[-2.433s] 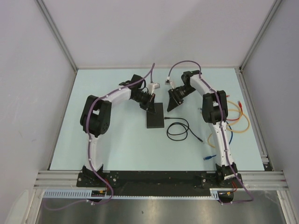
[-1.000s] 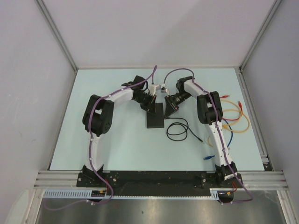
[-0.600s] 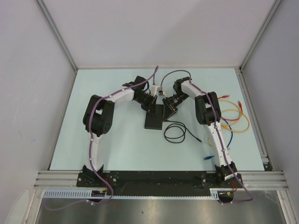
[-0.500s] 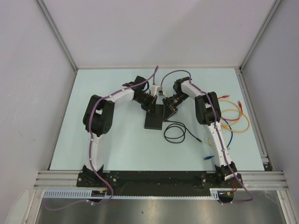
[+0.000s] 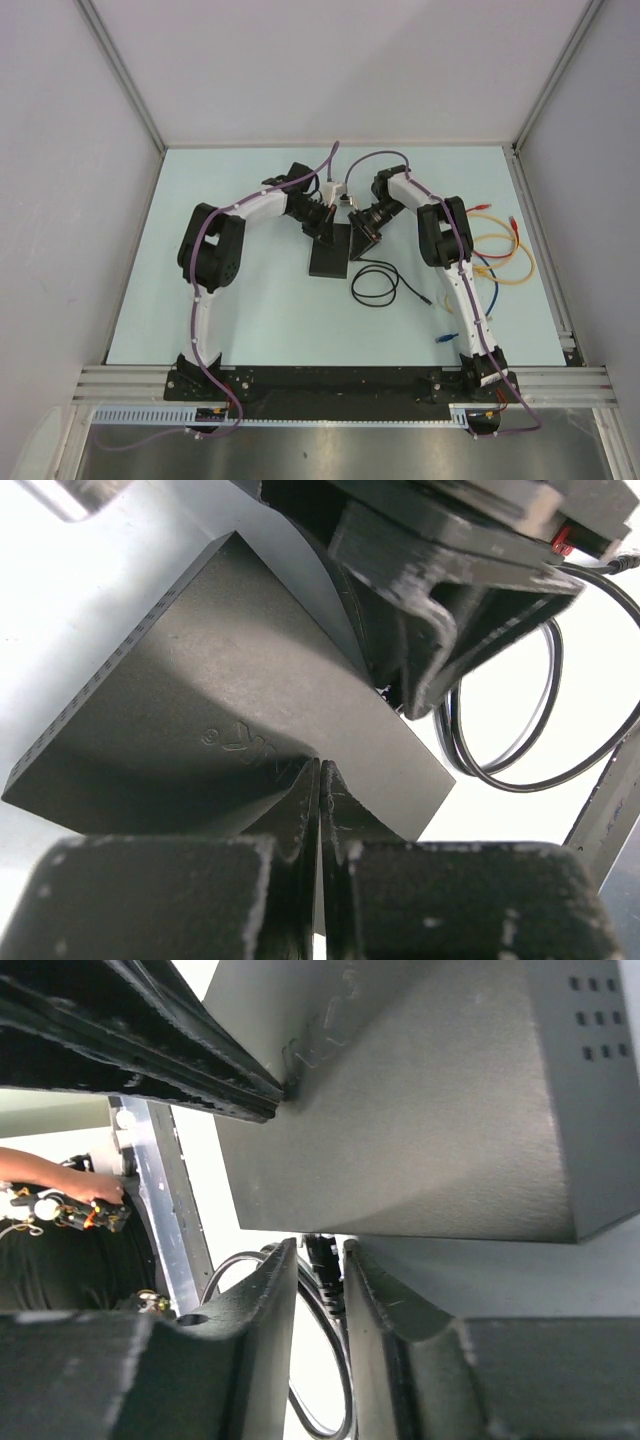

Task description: Pull the plug from the switch port

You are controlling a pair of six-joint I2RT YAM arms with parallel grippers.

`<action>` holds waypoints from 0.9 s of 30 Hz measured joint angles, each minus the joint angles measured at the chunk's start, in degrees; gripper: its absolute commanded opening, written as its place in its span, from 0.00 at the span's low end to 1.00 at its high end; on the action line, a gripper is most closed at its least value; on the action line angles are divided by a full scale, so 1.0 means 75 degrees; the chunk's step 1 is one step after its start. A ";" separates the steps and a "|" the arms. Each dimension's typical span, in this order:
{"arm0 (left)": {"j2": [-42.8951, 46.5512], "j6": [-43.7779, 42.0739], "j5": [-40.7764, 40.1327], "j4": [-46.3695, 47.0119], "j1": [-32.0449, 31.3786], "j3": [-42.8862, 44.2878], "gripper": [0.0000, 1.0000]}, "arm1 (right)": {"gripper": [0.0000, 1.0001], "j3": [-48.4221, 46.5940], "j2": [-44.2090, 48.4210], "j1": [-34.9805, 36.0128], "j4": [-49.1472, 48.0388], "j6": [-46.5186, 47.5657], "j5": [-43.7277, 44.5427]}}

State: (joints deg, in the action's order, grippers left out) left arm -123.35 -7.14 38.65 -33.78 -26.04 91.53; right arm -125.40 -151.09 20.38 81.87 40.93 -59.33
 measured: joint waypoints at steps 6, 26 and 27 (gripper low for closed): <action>0.0000 -0.0003 -0.0009 0.0000 -0.0006 0.0000 0.00 | 0.17 -0.0006 -0.0044 0.0003 -0.0052 -0.0265 0.0146; 0.0000 -0.0052 -0.0070 0.0032 -0.0061 0.0029 0.00 | 0.06 0.0772 0.0495 -0.0519 0.0181 0.0195 0.1014; 0.0000 -0.0055 -0.0070 0.0032 -0.0061 0.0032 0.00 | 0.06 0.0857 0.0568 -0.0644 0.0187 0.0242 0.1137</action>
State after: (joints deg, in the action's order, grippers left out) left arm -123.35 -7.55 38.13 -33.54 -26.50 91.77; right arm -118.98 -146.82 15.55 83.26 42.74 -50.81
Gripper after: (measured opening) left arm 0.005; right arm 0.145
